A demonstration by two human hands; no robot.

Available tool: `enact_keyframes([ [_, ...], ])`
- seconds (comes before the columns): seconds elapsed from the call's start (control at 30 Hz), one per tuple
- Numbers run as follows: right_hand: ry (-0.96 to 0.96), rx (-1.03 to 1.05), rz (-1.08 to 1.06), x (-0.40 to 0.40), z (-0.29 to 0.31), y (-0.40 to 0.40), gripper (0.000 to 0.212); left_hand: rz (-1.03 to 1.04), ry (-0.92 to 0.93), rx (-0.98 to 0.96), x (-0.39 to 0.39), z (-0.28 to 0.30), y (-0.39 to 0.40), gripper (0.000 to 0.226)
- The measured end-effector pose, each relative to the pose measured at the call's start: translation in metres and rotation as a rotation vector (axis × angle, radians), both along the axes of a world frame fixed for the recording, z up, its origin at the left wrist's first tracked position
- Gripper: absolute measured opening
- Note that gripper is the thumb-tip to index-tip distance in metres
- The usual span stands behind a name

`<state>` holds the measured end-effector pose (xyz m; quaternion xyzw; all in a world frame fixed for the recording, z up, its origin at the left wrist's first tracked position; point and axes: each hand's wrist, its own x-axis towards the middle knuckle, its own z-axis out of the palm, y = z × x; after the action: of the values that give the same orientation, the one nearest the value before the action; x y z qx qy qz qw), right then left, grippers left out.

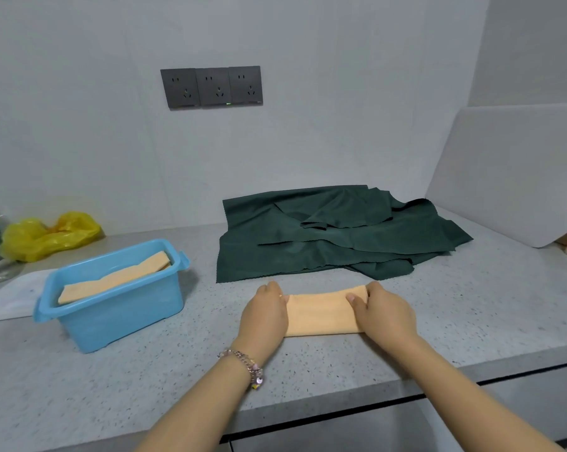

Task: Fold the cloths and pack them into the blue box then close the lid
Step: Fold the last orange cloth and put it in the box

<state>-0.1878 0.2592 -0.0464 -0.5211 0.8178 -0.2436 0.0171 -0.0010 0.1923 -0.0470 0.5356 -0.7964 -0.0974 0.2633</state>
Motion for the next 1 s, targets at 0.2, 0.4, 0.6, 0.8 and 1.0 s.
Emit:
enact_keyframes([
  [0.2, 0.211, 0.091, -0.069, 0.004, -0.006, -0.012, 0.032, 0.070, -0.201, -0.071, -0.006, -0.005, -0.010, 0.025],
  [0.4, 0.326, 0.164, -0.136, 0.007, -0.008, -0.026, 0.033, 0.115, -0.200, -0.062, -0.007, -0.009, -0.019, 0.025],
  [0.6, 0.301, 0.111, -0.165, 0.006, -0.017, -0.025, 0.037, 0.126, -0.197, -0.013, -0.009, -0.014, -0.023, 0.029],
  [0.8, 0.025, -0.016, -0.117, 0.001, -0.015, -0.021, 0.026, 0.108, 0.006, 0.009, -0.002, -0.012, -0.016, 0.012],
  [1.0, -0.390, -0.279, 0.046, 0.016, 0.002, -0.009, 0.017, 0.067, 0.421, 0.066, 0.020, -0.003, 0.000, 0.014],
])
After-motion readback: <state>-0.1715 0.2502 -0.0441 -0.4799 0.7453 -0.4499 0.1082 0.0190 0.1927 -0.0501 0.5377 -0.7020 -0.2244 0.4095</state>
